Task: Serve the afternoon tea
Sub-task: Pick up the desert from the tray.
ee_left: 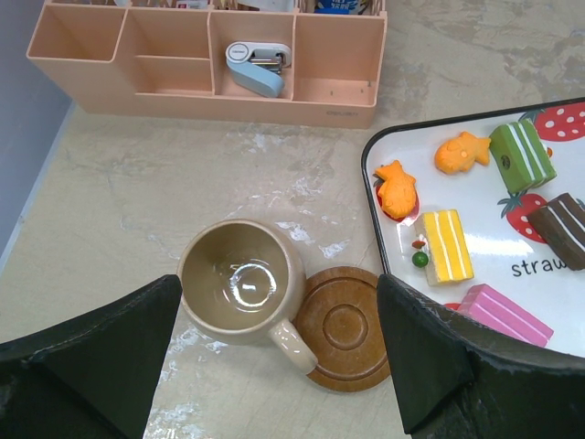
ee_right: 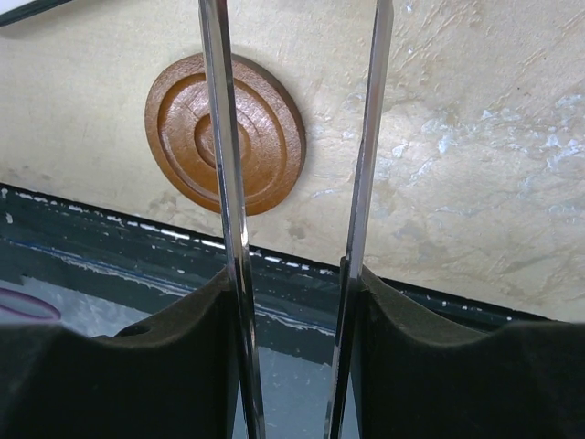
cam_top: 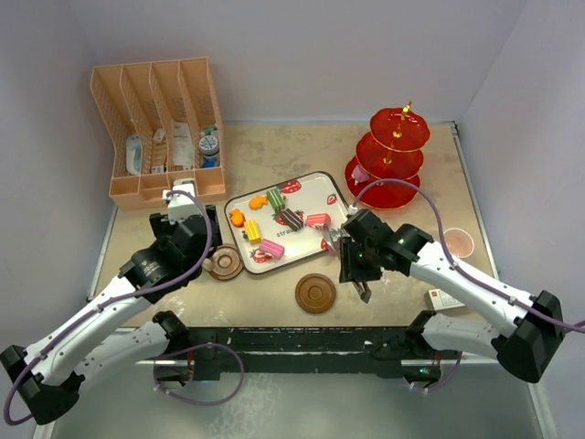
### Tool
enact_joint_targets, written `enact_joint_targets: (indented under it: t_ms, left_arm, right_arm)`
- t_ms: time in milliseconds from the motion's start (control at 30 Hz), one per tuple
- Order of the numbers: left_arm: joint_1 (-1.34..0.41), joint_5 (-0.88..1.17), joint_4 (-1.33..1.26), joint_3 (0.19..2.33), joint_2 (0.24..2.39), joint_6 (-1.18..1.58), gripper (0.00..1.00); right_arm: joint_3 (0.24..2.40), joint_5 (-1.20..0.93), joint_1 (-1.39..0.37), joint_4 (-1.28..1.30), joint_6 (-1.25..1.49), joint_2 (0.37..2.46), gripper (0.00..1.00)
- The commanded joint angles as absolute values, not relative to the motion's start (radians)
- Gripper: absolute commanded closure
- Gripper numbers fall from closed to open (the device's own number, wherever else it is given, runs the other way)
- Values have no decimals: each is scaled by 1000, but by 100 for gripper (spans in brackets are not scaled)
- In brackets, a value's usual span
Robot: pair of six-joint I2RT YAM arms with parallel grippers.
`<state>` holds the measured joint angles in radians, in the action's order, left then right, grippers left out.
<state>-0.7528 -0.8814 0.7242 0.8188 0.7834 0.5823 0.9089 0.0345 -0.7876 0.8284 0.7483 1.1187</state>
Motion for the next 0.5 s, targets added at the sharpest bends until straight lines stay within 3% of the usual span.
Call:
enact_joint_targets:
  t_ms: [0, 467]
  left_arm:
    - [-750, -884, 709, 836, 767, 578, 15]
    - [-751, -885, 709, 836, 763, 578, 15]
  right_arm:
    - [953, 57, -798, 859, 742, 1131, 54]
    - [990, 139, -879, 935, 779, 1212, 55]
